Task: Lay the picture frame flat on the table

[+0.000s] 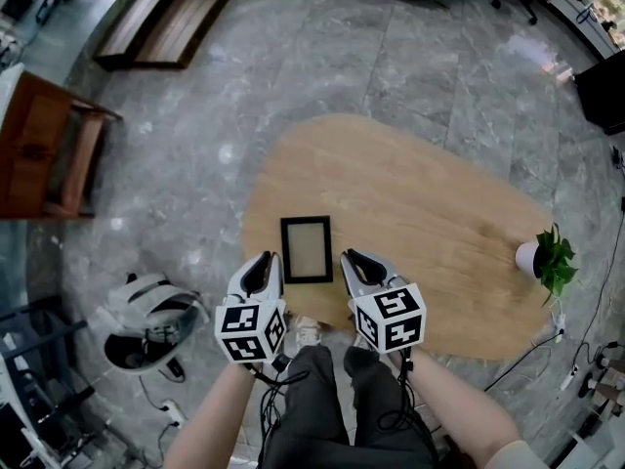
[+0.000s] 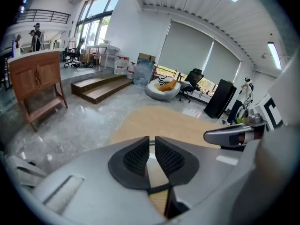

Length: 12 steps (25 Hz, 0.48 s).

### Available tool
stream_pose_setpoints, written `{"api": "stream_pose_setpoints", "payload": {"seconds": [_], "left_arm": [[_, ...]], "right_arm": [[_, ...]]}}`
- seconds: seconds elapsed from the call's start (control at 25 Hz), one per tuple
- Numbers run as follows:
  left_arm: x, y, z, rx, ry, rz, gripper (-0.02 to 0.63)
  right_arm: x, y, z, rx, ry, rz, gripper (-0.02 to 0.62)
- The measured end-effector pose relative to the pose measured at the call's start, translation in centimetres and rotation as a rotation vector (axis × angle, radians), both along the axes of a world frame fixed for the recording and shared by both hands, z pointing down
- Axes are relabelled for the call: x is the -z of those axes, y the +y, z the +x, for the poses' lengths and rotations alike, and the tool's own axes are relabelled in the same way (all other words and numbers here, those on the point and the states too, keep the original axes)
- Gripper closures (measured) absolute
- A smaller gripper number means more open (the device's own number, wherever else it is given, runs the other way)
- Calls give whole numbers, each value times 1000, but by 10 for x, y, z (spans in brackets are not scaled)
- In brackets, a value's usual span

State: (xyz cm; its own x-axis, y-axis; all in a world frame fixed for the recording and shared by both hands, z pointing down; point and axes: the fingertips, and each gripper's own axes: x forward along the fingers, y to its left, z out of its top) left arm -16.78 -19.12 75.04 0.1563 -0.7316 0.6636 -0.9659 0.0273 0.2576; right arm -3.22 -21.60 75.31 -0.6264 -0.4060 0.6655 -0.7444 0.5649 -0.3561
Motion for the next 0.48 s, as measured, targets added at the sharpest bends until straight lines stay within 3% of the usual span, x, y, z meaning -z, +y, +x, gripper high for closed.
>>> {"api": "stream_pose_setpoints", "payload": {"seconds": [0.48], "left_arm": [[189,-8,14,-85,-89,207,588]], "right_arm": [[199,-12,6,13,-89,194,592]]}}
